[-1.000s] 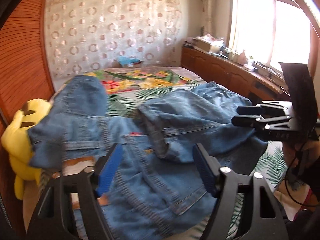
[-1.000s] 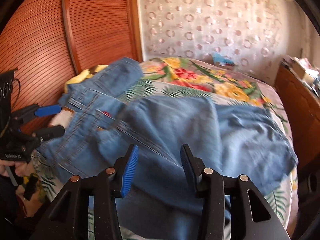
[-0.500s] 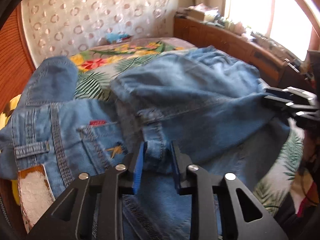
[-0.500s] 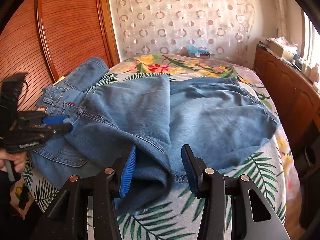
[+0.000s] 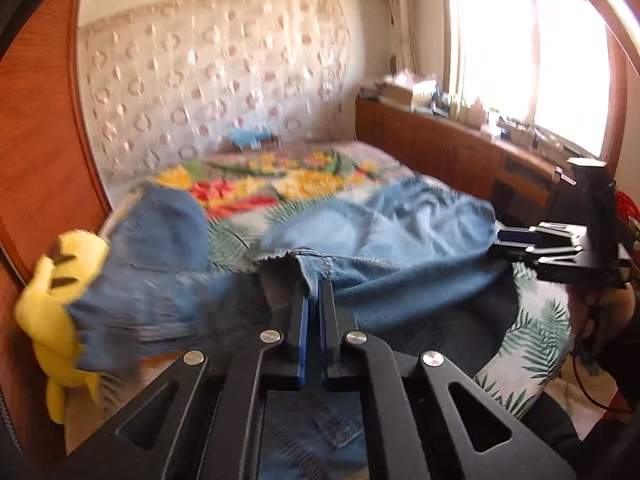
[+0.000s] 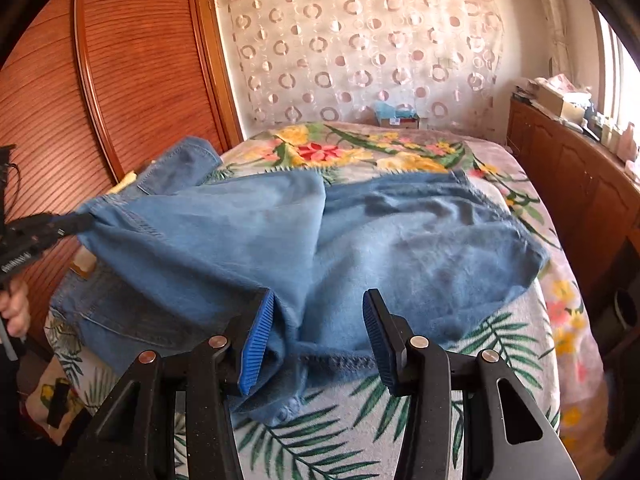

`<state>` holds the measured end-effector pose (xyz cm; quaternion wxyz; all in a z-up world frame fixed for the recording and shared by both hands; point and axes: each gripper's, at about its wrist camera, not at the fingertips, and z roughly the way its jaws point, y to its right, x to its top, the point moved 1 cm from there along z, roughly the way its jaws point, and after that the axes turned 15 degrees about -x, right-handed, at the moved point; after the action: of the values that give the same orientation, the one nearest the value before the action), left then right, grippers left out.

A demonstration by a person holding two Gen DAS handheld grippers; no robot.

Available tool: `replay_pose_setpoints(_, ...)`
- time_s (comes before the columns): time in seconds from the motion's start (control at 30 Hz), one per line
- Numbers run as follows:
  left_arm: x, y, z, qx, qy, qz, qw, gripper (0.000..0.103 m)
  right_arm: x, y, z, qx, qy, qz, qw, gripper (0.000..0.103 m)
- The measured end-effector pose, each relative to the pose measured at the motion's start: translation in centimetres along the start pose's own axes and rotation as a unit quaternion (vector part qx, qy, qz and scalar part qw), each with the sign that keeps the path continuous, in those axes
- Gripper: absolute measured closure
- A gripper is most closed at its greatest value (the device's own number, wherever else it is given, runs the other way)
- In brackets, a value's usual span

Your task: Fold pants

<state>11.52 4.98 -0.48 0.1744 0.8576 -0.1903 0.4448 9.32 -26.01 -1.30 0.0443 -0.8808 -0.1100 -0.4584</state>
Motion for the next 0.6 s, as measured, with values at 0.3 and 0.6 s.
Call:
replay_pose_setpoints(0.3, -2.2, -1.3, -4.8, 0.032, 0.004, -0.009, 0.9994, 0.098, 1.8, -2.4, -0.6, 0.032, 0.028, -0.014, 0.999, 0.055)
replay_pose_setpoints(0.6, -7.6, -2.8, -2.0, 0.034, -0.059, -0.05, 0.9964, 0.098, -0.3, -5.7, 5.0, 0.048, -0.044, -0.062, 0.996, 0.055)
